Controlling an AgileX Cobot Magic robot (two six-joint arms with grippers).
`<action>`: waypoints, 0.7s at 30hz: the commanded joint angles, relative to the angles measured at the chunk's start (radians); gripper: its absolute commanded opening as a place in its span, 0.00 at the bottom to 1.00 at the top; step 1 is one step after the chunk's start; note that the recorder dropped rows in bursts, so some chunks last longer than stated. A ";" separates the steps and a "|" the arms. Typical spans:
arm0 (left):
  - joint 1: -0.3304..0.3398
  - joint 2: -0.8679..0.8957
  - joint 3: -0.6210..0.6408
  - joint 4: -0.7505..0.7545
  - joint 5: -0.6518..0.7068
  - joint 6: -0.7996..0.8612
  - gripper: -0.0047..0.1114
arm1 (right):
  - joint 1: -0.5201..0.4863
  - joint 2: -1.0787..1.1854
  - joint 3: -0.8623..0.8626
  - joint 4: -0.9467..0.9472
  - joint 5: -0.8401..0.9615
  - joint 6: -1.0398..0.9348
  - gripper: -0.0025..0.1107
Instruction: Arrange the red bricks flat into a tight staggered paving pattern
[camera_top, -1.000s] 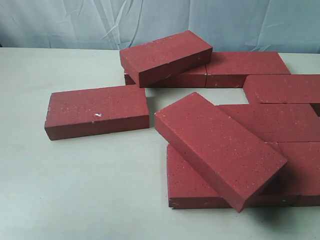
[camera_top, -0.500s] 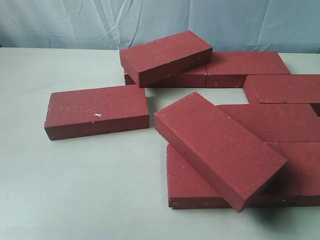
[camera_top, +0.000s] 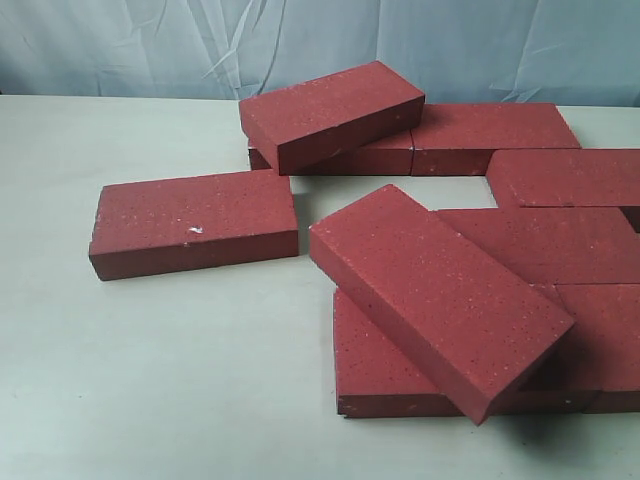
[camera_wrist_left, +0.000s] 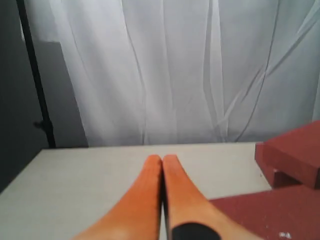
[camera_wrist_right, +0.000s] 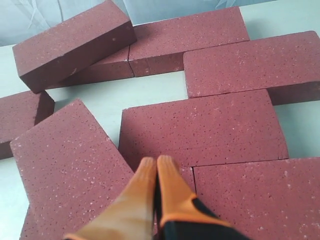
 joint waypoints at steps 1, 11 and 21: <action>-0.001 0.193 -0.109 -0.011 0.179 0.000 0.04 | -0.003 0.005 0.005 -0.006 -0.017 -0.012 0.02; -0.001 0.383 -0.177 -0.118 0.185 -0.004 0.04 | -0.003 0.005 0.005 -0.010 -0.017 -0.014 0.02; -0.001 0.674 -0.279 -0.096 0.239 -0.007 0.04 | -0.003 0.005 0.005 -0.010 -0.017 -0.030 0.02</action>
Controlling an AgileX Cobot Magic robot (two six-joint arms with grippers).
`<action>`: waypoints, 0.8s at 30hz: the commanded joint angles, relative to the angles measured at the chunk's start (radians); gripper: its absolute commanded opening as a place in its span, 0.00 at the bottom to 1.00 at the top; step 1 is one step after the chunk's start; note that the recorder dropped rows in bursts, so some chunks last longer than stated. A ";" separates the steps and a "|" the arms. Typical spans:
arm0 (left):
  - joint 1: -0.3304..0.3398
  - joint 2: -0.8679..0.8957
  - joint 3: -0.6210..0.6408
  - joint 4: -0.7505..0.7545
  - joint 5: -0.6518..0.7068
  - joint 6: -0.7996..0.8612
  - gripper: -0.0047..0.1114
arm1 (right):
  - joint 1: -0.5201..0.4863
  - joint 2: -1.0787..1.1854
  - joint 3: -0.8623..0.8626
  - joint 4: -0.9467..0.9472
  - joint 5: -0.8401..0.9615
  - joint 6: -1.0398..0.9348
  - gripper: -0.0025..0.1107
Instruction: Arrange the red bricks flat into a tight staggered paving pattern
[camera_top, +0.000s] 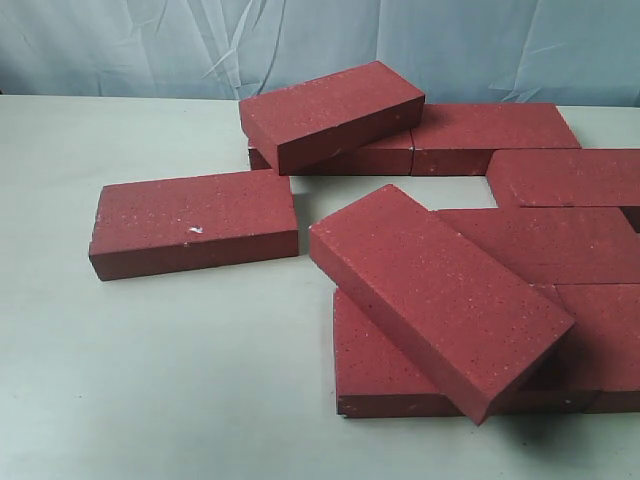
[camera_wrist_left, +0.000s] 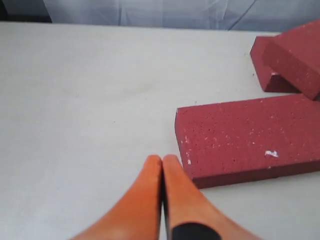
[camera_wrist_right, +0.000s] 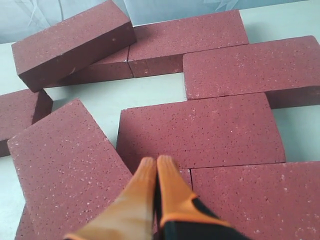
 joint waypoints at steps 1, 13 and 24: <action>-0.001 0.183 -0.070 0.004 0.024 -0.007 0.04 | -0.003 0.005 0.005 -0.008 -0.012 -0.008 0.02; -0.001 0.612 -0.227 0.027 0.062 0.000 0.04 | -0.003 0.005 0.005 -0.008 0.002 -0.015 0.02; -0.001 0.909 -0.299 0.022 0.001 0.000 0.04 | -0.003 0.023 0.005 -0.038 0.006 -0.015 0.02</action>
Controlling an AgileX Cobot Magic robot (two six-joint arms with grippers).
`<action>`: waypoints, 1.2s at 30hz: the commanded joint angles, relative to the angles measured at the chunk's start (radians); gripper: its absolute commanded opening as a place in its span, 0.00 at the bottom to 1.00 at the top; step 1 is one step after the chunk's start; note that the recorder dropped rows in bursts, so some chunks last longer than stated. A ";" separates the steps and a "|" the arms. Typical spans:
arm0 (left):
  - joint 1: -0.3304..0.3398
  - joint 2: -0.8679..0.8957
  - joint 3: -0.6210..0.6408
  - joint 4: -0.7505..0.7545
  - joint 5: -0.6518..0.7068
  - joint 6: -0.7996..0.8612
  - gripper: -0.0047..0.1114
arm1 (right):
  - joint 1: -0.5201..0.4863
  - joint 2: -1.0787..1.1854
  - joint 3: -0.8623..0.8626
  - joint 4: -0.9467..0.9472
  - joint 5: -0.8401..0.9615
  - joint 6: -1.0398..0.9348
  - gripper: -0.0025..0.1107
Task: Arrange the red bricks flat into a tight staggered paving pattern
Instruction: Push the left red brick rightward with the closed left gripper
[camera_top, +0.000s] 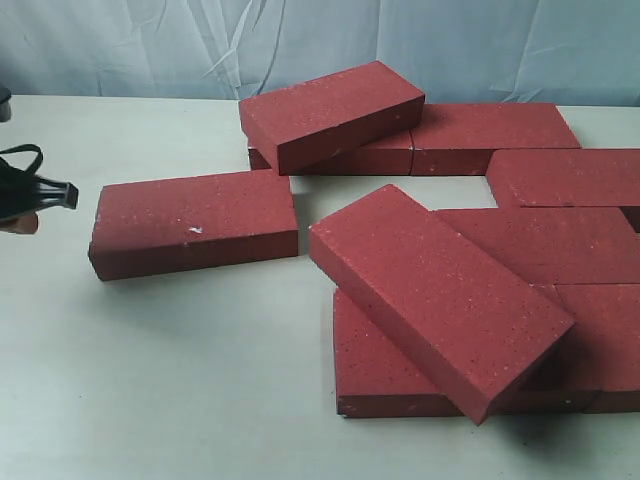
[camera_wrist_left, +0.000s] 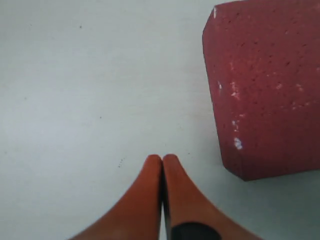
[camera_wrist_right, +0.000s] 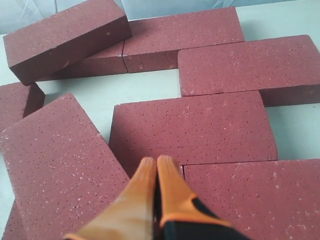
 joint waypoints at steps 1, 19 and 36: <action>-0.001 0.113 -0.030 -0.010 -0.041 0.000 0.04 | -0.003 0.012 0.005 -0.015 -0.002 -0.007 0.02; -0.001 0.303 -0.063 -0.559 -0.036 0.353 0.04 | -0.003 0.016 0.005 -0.015 -0.002 -0.007 0.02; -0.028 0.303 -0.063 -0.817 -0.150 0.601 0.04 | -0.003 0.017 0.005 0.000 0.003 -0.007 0.02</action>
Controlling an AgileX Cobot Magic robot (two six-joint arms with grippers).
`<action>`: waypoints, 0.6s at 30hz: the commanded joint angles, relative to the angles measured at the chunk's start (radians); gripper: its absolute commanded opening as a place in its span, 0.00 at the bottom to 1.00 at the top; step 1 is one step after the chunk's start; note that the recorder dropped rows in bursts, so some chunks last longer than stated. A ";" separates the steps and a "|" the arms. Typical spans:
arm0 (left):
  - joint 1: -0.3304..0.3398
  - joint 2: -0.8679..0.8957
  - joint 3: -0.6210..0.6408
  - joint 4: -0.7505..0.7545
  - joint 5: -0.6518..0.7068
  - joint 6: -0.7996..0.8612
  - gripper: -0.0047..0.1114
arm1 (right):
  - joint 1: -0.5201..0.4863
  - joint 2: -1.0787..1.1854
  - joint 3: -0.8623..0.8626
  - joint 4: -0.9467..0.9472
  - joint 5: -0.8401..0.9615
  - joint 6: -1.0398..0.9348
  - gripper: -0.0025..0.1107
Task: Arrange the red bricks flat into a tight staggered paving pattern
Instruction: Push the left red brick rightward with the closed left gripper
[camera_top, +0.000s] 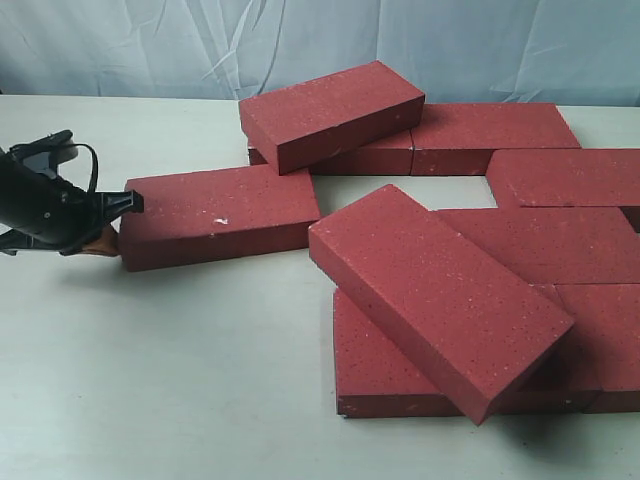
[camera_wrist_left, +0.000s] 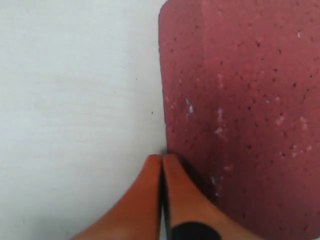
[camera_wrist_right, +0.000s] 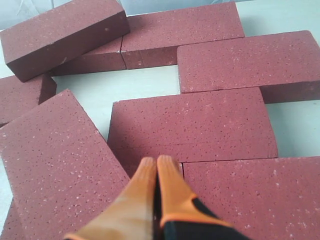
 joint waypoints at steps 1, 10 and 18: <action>-0.035 0.004 -0.003 -0.055 -0.099 0.083 0.04 | -0.003 0.005 0.005 0.001 0.007 -0.007 0.02; -0.095 0.072 -0.087 -0.045 -0.137 0.105 0.04 | -0.003 0.005 0.005 0.005 0.028 -0.007 0.02; -0.122 0.159 -0.172 -0.052 -0.082 0.105 0.04 | -0.003 0.005 0.005 0.008 0.031 -0.007 0.02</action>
